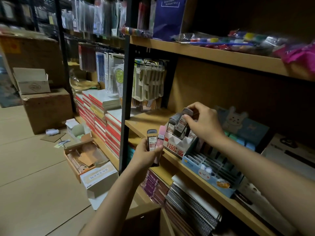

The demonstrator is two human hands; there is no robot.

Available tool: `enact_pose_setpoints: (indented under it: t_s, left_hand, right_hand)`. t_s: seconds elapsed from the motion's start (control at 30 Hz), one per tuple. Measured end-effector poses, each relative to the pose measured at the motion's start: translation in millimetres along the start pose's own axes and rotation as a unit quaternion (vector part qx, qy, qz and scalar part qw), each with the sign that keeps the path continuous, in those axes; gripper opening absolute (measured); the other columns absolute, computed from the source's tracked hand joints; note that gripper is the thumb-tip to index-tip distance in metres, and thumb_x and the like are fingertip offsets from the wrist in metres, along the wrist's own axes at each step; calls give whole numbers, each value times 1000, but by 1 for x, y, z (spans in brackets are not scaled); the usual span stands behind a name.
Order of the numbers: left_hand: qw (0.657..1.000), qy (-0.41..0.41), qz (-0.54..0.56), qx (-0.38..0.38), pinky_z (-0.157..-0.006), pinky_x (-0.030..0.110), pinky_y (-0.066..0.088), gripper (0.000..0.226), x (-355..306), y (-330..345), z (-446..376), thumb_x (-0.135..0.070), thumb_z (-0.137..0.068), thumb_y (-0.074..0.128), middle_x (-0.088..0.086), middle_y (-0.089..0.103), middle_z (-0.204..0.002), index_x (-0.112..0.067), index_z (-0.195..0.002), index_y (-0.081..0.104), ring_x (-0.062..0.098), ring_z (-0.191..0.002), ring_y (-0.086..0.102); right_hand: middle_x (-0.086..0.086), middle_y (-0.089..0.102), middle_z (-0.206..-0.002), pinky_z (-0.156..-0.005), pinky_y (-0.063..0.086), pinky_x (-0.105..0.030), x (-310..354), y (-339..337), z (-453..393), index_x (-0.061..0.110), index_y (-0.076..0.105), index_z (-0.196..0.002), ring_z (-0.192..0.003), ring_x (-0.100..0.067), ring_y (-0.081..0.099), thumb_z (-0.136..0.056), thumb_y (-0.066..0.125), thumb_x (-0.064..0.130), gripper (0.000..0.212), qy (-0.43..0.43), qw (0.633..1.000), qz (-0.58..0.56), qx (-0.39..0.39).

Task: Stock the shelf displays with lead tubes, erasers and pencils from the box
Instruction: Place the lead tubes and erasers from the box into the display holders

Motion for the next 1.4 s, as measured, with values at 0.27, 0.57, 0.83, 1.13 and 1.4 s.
enact_pose_setpoints:
  t_s: [0.27,0.57,0.83,1.13,1.4]
  left_hand:
    - [1000,-16,-20,1,-87,41,56,28,11,0,-9,-13,-90,65,6,68,-108,-23,-114,54,23,-98,67]
    - [999,-19,-36,22,-90,45,56,33,11,8,-2,-12,-90,64,6,67,-109,-21,-120,52,22,-99,67]
    - [999,-2,-43,32,-87,43,57,37,11,14,-4,-12,-89,65,7,68,-106,-16,-124,51,22,-97,68]
    - [997,-3,-35,68,-80,34,58,41,14,24,-4,-11,-89,66,7,68,-109,-17,-127,50,22,-97,69]
    - [988,-16,3,155,-82,40,53,33,12,34,4,-21,-97,55,13,63,-117,-24,-129,48,25,-94,63]
  right_hand:
    - [4,65,-87,-59,35,-5,-19,5,-19,16,69,-94,-81,-10,60,-84,72,17,11,27,997,66,11]
    - [1,60,-105,-80,52,-38,-29,25,-7,26,66,-103,-96,-22,59,-76,81,29,31,11,983,183,22]
    - [9,58,-89,-70,54,-37,-31,23,1,24,69,-89,-81,-15,60,-82,75,14,14,-30,992,114,46]
    - [10,68,-93,-72,53,-18,-18,18,31,27,69,-109,-82,-2,63,-90,67,33,20,-2,995,13,95]
    - [-1,71,-86,-68,58,-25,-24,-36,28,22,67,-90,-75,-14,70,-79,79,15,18,125,987,-97,37]
Point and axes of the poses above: each hand's wrist, its own z-axis away from the middle knuckle, its own y-axis out of the palm, x = y × z, the point moved 1 cm from there along -z, towards the middle knuckle
